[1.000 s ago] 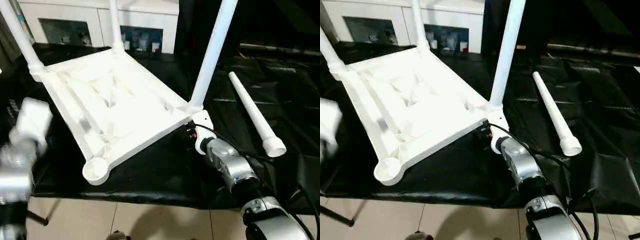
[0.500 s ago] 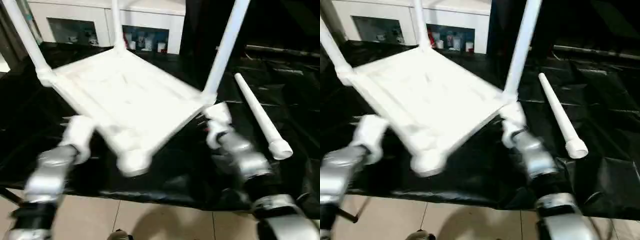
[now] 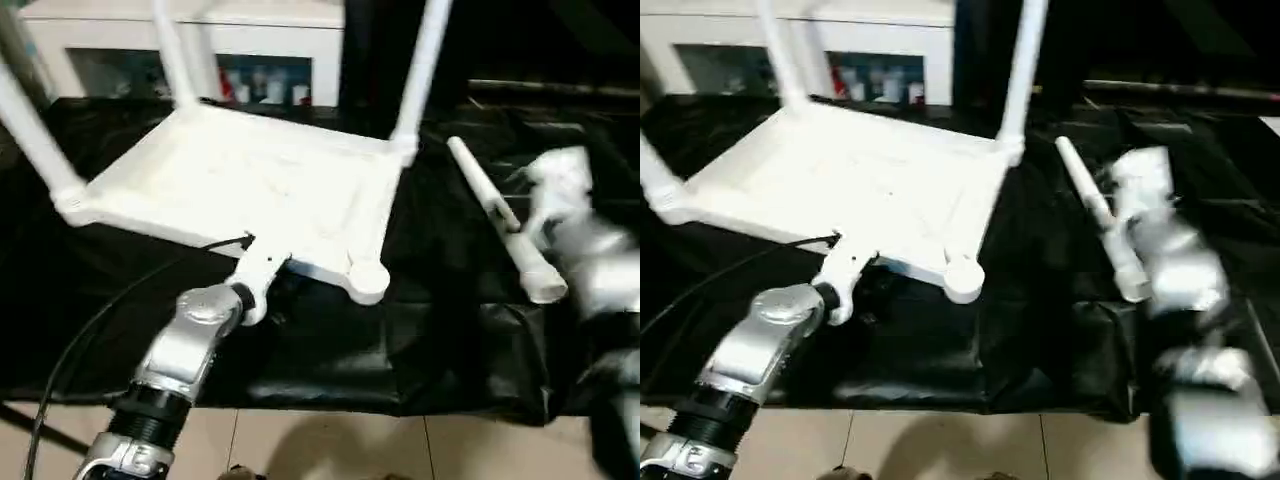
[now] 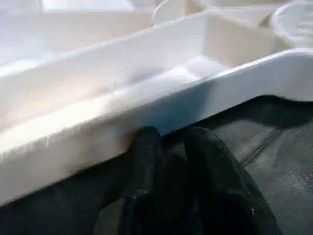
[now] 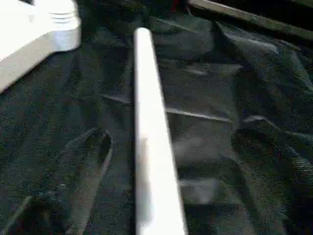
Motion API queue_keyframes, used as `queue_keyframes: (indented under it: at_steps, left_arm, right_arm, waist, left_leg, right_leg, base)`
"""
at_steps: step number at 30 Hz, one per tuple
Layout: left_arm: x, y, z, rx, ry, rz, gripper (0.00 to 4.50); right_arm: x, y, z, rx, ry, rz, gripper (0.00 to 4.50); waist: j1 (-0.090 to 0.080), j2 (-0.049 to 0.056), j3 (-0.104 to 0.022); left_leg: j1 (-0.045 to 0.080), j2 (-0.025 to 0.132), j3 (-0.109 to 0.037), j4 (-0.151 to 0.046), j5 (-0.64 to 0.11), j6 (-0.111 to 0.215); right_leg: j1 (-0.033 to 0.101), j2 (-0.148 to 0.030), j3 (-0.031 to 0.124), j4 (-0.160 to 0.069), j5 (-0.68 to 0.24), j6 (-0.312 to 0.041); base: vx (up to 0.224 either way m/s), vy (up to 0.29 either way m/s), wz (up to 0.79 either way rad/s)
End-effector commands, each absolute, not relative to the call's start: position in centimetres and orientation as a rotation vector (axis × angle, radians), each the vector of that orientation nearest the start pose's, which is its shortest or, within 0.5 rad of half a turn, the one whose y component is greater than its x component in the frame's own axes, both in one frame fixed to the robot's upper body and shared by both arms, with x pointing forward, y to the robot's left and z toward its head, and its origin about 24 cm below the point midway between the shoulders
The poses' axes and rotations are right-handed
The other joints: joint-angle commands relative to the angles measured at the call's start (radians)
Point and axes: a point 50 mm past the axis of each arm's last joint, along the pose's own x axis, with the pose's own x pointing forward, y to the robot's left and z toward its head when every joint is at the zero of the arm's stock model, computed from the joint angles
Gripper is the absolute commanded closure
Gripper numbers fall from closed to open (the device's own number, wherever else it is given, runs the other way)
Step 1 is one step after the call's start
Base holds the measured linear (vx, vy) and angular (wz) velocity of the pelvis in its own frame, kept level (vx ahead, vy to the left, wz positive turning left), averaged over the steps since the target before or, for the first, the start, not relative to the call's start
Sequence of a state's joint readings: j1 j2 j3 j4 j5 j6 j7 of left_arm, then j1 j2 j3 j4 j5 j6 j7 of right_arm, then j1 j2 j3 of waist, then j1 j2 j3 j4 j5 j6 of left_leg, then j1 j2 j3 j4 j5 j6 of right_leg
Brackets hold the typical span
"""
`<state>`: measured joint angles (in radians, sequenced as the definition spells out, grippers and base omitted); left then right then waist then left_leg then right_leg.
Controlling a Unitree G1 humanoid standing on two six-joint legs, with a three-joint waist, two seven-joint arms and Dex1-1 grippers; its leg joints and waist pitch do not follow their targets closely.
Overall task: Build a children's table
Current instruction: Rotate table base, then pick table leg
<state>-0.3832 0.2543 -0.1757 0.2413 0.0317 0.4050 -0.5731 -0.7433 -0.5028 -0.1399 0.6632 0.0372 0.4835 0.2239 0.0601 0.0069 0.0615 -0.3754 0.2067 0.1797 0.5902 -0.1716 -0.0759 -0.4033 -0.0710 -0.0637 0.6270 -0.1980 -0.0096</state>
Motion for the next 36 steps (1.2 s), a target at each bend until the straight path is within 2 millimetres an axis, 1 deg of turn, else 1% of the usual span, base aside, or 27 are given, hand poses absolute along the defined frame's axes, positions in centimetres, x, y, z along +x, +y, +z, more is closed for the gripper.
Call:
queue_keyframes:
  at_steps: [1,2,3,5,7,8,10,11,13,14,16,17,19,20,23,24,25,26,27,28,29,30,31,32,33,35,36]
  left_arm:
    - [30.7,12.4,5.6,0.292,0.317,-0.731,3.31]
    - [30.7,12.6,6.0,0.293,0.296,-0.755,3.31]
    - [30.7,12.6,6.0,0.293,0.296,-0.755,3.31]
    - [30.5,12.7,6.3,0.295,0.285,-0.781,3.31]
    - [30.3,12.7,6.7,0.297,0.274,-0.814,3.31]
    - [30.2,12.8,6.9,0.296,0.269,-0.831,3.31]
    - [29.9,12.7,7.3,0.297,0.258,-0.851,3.31]
    - [29.8,12.7,7.5,0.295,0.254,-0.862,3.31]
    - [29.5,12.8,7.8,0.295,0.243,-0.881,3.31]
    - [29.5,12.8,7.9,0.295,0.242,-0.882,3.31]
    - [28.7,13.3,8.4,0.304,0.232,-0.894,3.31]
    - [28.5,13.4,8.5,0.308,0.233,-0.897,3.31]
    - [28.2,13.7,8.7,0.315,0.242,-0.905,3.31]
    - [27.7,14.0,9.0,0.319,0.241,-0.919,3.31]
    - [27.4,14.2,9.6,0.320,0.233,-0.928,3.31]
    - [27.1,14.3,10.1,0.317,0.223,-0.942,3.31]
    - [26.8,14.3,10.5,0.311,0.220,-0.954,3.31]
    - [26.6,14.4,10.8,0.310,0.213,-0.970,3.31]
    - [26.2,14.3,11.2,0.309,0.202,-0.992,3.31]
    - [25.8,14.2,11.7,0.303,0.193,-1.019,3.31]
    - [25.0,14.0,12.5,0.288,0.179,-1.077,3.31]
    - [24.8,13.9,12.9,0.281,0.172,-1.098,3.31]
    - [24.5,13.8,13.2,0.275,0.168,-1.114,3.31]
    - [24.3,13.7,13.5,0.270,0.166,-1.126,3.31]
    - [24.2,13.7,13.6,0.270,0.168,-1.132,3.31]
    - [23.8,13.7,13.8,0.275,0.178,-1.142,3.31]
    - [23.7,13.7,13.8,0.278,0.182,-1.144,3.31]
  right_arm:
    - [36.8,-28.0,11.9,-0.186,0.425,-0.078,0.01]
    - [37.0,-28.4,11.7,-0.160,0.491,-0.046,0.01]
    - [37.0,-28.4,11.7,-0.160,0.491,-0.046,0.01]
    - [37.1,-28.5,11.5,-0.130,0.553,-0.013,0.01]
    - [37.3,-28.4,11.1,-0.091,0.605,0.010,0.01]
    - [37.3,-28.3,10.9,-0.072,0.630,0.014,0.01]
    - [37.4,-28.5,10.9,-0.108,0.634,-0.010,0.01]
    - [37.4,-28.6,10.8,-0.129,0.641,-0.023,0.01]
    - [37.5,-28.7,10.9,-0.148,0.645,-0.040,0.01]
    - [37.5,-28.7,10.9,-0.149,0.645,-0.043,0.01]
    - [37.9,-28.8,11.6,-0.144,0.604,-0.070,0.01]
    - [38.0,-28.8,11.7,-0.139,0.596,-0.073,0.01]
    - [38.1,-28.8,12.0,-0.144,0.590,-0.070,0.01]
    - [38.1,-28.9,12.1,-0.139,0.596,-0.071,0.01]
    - [37.9,-29.1,12.1,-0.146,0.617,-0.074,0.01]
    - [37.9,-29.3,12.1,-0.139,0.627,-0.083,0.01]
    - [37.8,-29.4,12.1,-0.137,0.637,-0.085,0.01]
    - [37.7,-29.5,12.1,-0.143,0.651,-0.088,0.01]
    - [37.6,-29.7,12.1,-0.142,0.656,-0.091,0.01]
    - [37.5,-29.9,12.1,-0.133,0.663,-0.099,0.01]
    - [37.3,-30.3,12.1,-0.141,0.667,-0.125,0.01]
    - [37.3,-30.5,12.1,-0.139,0.667,-0.137,0.01]
    - [37.3,-30.6,12.2,-0.138,0.665,-0.144,0.01]
    - [37.2,-30.7,12.3,-0.141,0.660,-0.157,0.01]
    - [37.2,-30.8,12.3,-0.145,0.657,-0.163,0.01]
    - [37.2,-31.0,12.4,-0.153,0.659,-0.171,0.01]
    - [37.1,-31.0,12.3,-0.154,0.663,-0.169,0.01]
  waist:
    - [0.002,-0.001,-0.076]
    - [-0.001,0.001,-0.075]
    - [-0.001,0.001,-0.075]
    - [0.000,-0.001,-0.074]
    - [0.001,-0.001,-0.076]
    - [0.002,0.002,-0.077]
    - [0.007,0.003,-0.077]
    - [0.010,0.001,-0.078]
    - [0.013,0.004,-0.081]
    - [0.015,0.003,-0.080]
    - [0.022,0.011,-0.078]
    - [0.021,0.009,-0.078]
    - [0.023,0.011,-0.074]
    - [0.028,0.017,-0.073]
    - [0.036,0.023,-0.071]
    - [0.039,0.029,-0.073]
    - [0.039,0.028,-0.072]
    - [0.044,0.035,-0.072]
    - [0.044,0.033,-0.072]
    - [0.048,0.039,-0.066]
    - [0.049,0.036,-0.068]
    - [0.051,0.035,-0.063]
    - [0.053,0.036,-0.063]
    - [0.054,0.038,-0.057]
    - [0.054,0.037,-0.056]
    - [0.052,0.039,-0.049]
    - [0.051,0.038,-0.048]
  left_leg:
    - [0.009,0.009,-0.002,-0.050,-0.174,0.017]
    - [0.010,0.009,-0.002,-0.049,-0.183,0.017]
    - [0.010,0.010,-0.001,-0.048,-0.194,0.018]
    - [0.009,0.011,0.000,-0.048,-0.192,0.021]
    - [0.005,0.012,-0.001,-0.046,-0.171,0.031]
    - [0.006,0.012,-0.001,-0.045,-0.164,0.034]
    - [0.006,0.015,-0.001,-0.045,-0.156,0.033]
    - [0.006,0.015,0.000,-0.044,-0.145,0.036]
    - [0.007,0.016,0.000,-0.042,-0.130,0.038]
    - [0.003,0.015,0.000,-0.041,-0.129,0.040]
    - [0.004,0.017,-0.001,-0.042,-0.152,0.034]
    - [0.003,0.018,-0.002,-0.043,-0.161,0.031]
    - [0.004,0.015,0.000,-0.043,-0.180,0.031]
    - [0.005,0.015,0.001,-0.041,-0.186,0.031]
    - [0.005,0.015,0.000,-0.043,-0.199,0.020]
    - [0.008,0.016,0.000,-0.041,-0.204,0.015]
    - [0.005,0.015,0.000,-0.042,-0.204,0.014]
    - [0.004,0.014,-0.002,-0.041,-0.208,0.010]
    - [0.004,0.015,-0.003,-0.042,-0.209,0.009]
    - [0.002,0.014,-0.003,-0.043,-0.219,0.006]
    - [0.003,0.015,-0.003,-0.043,-0.221,0.004]
    - [0.001,0.012,-0.002,-0.043,-0.219,0.007]
    - [0.001,0.012,-0.001,-0.042,-0.220,0.008]
    - [0.001,0.011,-0.001,-0.043,-0.229,0.009]
    - [0.000,0.011,-0.001,-0.043,-0.230,0.007]
    - [-0.001,0.009,-0.002,-0.046,-0.249,0.008]
    - [0.000,0.008,-0.002,-0.045,-0.251,0.009]
  right_leg:
    - [0.059,-0.051,0.040,-0.077,-0.101,-0.228]
    - [0.058,-0.050,0.039,-0.078,-0.107,-0.237]
    - [0.056,-0.051,0.039,-0.077,-0.112,-0.251]
    - [0.057,-0.050,0.039,-0.076,-0.100,-0.257]
    - [0.060,-0.053,0.039,-0.069,-0.069,-0.269]
    - [0.059,-0.054,0.038,-0.067,-0.061,-0.280]
    - [0.058,-0.055,0.037,-0.064,-0.045,-0.288]
    - [0.058,-0.053,0.037,-0.063,-0.029,-0.291]
    - [0.056,-0.054,0.035,-0.057,-0.006,-0.300]
    - [0.058,-0.054,0.035,-0.056,-0.001,-0.302]
    - [0.056,-0.057,0.034,-0.056,-0.025,-0.299]
    - [0.057,-0.059,0.034,-0.056,-0.034,-0.300]
    - [0.054,-0.054,0.033,-0.060,-0.063,-0.292]
    - [0.051,-0.054,0.034,-0.061,-0.080,-0.288]
    - [0.050,-0.052,0.033,-0.062,-0.103,-0.281]
    - [0.047,-0.053,0.033,-0.061,-0.098,-0.284]
    - [0.049,-0.052,0.032,-0.060,-0.097,-0.285]
    - [0.049,-0.052,0.031,-0.059,-0.097,-0.285]
    - [0.049,-0.051,0.031,-0.058,-0.096,-0.285]
    - [0.046,-0.052,0.031,-0.059,-0.101,-0.284]
    - [0.048,-0.052,0.031,-0.058,-0.100,-0.285]
    - [0.046,-0.049,0.031,-0.059,-0.099,-0.285]
    - [0.045,-0.050,0.031,-0.058,-0.105,-0.285]
    - [0.042,-0.049,0.032,-0.062,-0.121,-0.282]
    - [0.044,-0.050,0.032,-0.061,-0.126,-0.279]
    - [0.041,-0.050,0.031,-0.066,-0.174,-0.261]
    - [0.041,-0.050,0.032,-0.068,-0.192,-0.255]
  base:
    - [0.000,0.000,0.00]
    - [0.000,0.000,0.00]
    - [0.000,0.000,0.00]
    - [0.000,0.000,0.00]
    - [0.000,0.000,0.00]
    - [0.000,0.000,0.00]
    - [0.000,0.000,0.00]
    - [0.000,0.000,0.00]
    - [0.000,0.000,0.00]
    - [0.000,0.000,0.00]
    - [0.000,0.000,0.00]
    - [0.000,0.000,0.00]
    - [0.000,0.000,0.00]
    - [0.000,0.000,0.00]
    - [0.000,0.000,0.00]
    - [0.000,0.000,0.00]
    - [0.000,0.000,0.00]
    - [0.000,0.000,0.00]
    - [0.000,0.000,0.00]
    - [0.000,0.000,0.00]
    - [0.000,0.000,0.00]
    - [0.000,0.000,0.00]
    - [0.000,0.000,0.00]
    - [0.000,0.000,0.00]
    - [0.000,0.000,0.00]
    - [0.000,0.000,0.00]
    - [0.000,0.000,0.00]
